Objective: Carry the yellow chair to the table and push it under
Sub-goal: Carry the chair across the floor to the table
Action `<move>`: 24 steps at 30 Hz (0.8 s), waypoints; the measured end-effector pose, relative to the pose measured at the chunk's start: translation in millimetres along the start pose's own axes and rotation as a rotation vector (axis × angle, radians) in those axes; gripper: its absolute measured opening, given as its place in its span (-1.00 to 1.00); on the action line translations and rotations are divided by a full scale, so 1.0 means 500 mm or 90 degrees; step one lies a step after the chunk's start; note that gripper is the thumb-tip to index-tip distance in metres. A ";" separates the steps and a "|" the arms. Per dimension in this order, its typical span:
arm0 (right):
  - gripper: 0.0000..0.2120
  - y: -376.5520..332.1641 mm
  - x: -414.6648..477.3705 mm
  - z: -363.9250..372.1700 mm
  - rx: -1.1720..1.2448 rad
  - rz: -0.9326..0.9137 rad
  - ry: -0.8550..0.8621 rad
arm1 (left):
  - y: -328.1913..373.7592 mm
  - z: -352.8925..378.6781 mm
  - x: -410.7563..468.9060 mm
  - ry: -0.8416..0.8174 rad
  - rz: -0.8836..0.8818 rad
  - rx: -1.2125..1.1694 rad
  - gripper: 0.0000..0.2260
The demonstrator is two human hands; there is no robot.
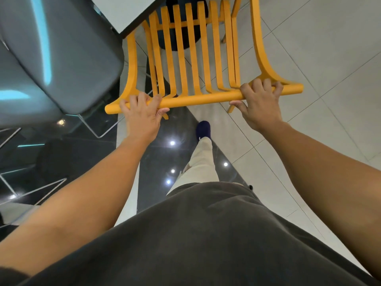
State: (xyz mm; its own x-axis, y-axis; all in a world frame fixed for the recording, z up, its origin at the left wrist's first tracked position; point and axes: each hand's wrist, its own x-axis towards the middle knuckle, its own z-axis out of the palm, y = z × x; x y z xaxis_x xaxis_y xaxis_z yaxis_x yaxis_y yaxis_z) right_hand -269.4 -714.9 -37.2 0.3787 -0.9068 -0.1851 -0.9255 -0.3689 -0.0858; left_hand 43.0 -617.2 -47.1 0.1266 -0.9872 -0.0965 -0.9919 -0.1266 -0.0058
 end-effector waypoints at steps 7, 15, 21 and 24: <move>-0.51 0.033 0.140 -0.028 0.017 -0.055 0.003 | -0.002 -0.006 0.095 0.010 -0.036 -0.024 -0.61; -0.47 0.053 0.294 -0.056 0.025 -0.098 0.015 | -0.015 -0.009 0.211 0.030 -0.082 -0.044 -0.59; -0.48 0.057 0.324 -0.053 0.016 -0.100 0.028 | -0.018 -0.011 0.235 0.023 -0.090 -0.014 -0.60; -0.49 0.068 0.313 -0.040 0.008 -0.105 0.024 | -0.007 -0.004 0.222 0.017 -0.099 -0.021 -0.61</move>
State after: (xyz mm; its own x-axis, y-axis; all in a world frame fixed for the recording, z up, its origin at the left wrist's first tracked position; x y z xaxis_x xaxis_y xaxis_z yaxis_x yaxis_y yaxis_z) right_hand -241.8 -873.2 -49.4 0.5247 -0.8413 -0.1301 -0.8505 -0.5112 -0.1241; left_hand 60.6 -726.5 -55.6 0.2790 -0.9577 -0.0707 -0.9597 -0.2806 0.0135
